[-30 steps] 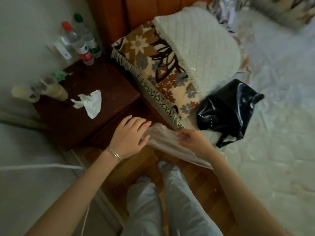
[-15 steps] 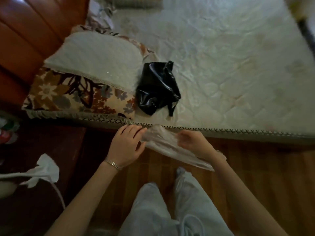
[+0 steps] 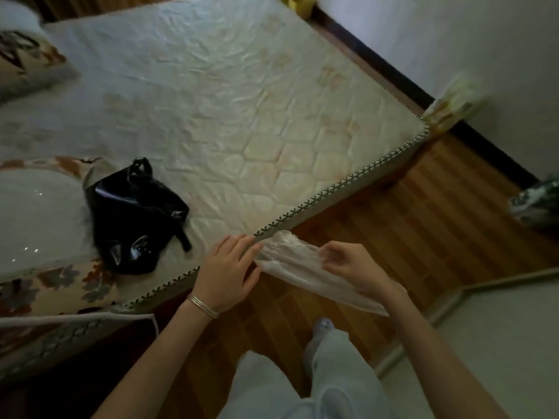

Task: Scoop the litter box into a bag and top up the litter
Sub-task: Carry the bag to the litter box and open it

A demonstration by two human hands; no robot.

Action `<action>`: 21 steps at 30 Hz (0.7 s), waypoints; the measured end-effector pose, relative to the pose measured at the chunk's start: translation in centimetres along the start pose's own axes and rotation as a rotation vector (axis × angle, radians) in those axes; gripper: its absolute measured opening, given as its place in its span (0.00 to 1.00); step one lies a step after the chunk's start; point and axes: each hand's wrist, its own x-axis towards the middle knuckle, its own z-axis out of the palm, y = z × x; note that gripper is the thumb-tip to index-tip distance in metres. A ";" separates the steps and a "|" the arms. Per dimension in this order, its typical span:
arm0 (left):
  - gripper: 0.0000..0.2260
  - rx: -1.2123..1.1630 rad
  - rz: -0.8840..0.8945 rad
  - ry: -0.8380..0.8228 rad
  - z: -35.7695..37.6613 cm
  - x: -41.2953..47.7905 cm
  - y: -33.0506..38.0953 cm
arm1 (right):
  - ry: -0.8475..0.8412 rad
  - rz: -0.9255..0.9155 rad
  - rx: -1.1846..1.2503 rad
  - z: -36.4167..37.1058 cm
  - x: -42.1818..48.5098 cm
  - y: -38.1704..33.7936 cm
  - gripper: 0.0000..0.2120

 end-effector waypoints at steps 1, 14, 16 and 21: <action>0.21 0.004 0.036 -0.010 0.3 1.6 1.1 | 0.029 0.022 0.026 -1.4 -0.3 1.1 0.11; 0.21 -0.004 0.280 -0.006 3.2 21.5 16.5 | 0.166 0.172 0.085 -19.4 -1.2 14.3 0.11; 0.21 -0.006 0.305 -0.003 3.0 24.2 18.5 | 0.218 0.181 0.091 -22.0 -1.5 15.8 0.10; 0.22 0.007 0.373 -0.026 2.9 29.5 22.3 | 0.329 0.230 0.150 -26.4 -2.7 19.5 0.11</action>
